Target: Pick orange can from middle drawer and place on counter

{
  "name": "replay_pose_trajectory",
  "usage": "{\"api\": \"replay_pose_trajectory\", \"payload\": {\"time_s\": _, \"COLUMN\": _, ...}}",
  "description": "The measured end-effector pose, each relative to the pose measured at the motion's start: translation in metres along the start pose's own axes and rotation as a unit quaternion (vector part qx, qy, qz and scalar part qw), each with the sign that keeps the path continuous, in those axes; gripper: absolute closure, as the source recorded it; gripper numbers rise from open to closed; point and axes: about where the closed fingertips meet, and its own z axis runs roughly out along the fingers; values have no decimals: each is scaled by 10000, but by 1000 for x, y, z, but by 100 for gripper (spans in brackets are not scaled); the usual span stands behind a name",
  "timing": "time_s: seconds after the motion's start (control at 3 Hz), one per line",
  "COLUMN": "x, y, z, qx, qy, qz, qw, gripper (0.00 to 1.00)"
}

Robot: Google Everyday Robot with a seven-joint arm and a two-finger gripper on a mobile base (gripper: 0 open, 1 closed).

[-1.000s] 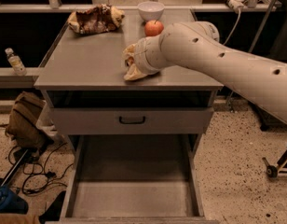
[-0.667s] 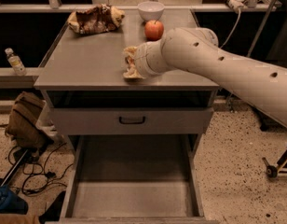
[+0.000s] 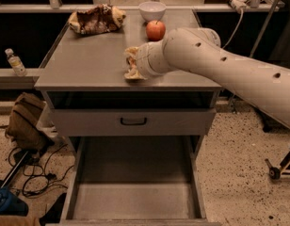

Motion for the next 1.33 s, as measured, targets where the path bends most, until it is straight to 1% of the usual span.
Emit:
{"api": "replay_pose_trajectory", "payload": {"time_s": 1.0, "x": 0, "y": 0, "z": 0, "qx": 0, "qy": 0, "qz": 0, "qw": 10000, "gripper": 12}}
{"api": "replay_pose_trajectory", "payload": {"time_s": 1.33, "x": 0, "y": 0, "z": 0, "qx": -1, "qy": -1, "qz": -1, "qw": 10000, "gripper": 0}}
